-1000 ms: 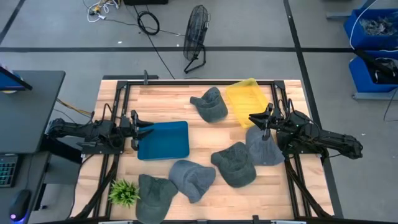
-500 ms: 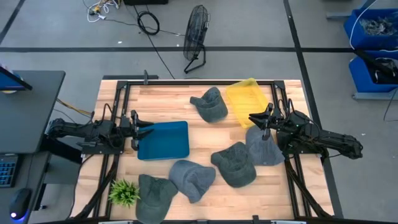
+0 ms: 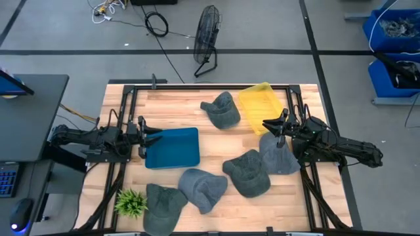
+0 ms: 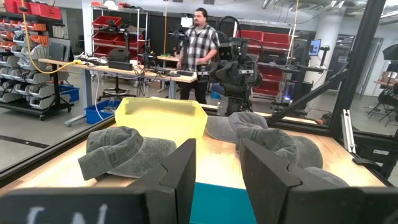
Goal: Pick & Place hat
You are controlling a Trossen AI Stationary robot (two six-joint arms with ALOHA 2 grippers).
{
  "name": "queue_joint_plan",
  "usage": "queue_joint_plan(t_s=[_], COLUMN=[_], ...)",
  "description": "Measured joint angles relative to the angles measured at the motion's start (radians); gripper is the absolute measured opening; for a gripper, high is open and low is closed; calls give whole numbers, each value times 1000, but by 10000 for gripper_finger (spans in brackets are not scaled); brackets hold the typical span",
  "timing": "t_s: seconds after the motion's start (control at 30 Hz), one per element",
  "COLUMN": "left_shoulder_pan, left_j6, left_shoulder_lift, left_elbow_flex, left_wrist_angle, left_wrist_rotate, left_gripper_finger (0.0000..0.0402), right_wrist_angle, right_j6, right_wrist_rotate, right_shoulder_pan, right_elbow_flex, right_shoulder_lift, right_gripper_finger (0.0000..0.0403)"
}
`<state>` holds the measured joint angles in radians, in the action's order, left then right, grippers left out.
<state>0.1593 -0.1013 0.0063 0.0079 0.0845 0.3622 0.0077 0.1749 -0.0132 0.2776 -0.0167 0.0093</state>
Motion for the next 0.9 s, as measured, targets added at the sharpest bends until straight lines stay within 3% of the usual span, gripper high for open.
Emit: queue_joint_plan(t_s=[0.63, 0.9], left_shoulder_pan=[0, 0], left_j6=[0, 355], left_shoulder_lift=[0, 0], left_elbow_flex=[0, 0], left_wrist_angle=[0, 1], left_wrist_rotate=[0, 3], left_gripper_finger=[128, 129], right_wrist_angle=[0, 0], right_j6=[0, 0], right_wrist_rotate=[-4, -3], right_shoulder_pan=[0, 0], right_elbow_flex=[0, 0], right_shoulder_lift=[0, 0], right_gripper_finger=[80, 80])
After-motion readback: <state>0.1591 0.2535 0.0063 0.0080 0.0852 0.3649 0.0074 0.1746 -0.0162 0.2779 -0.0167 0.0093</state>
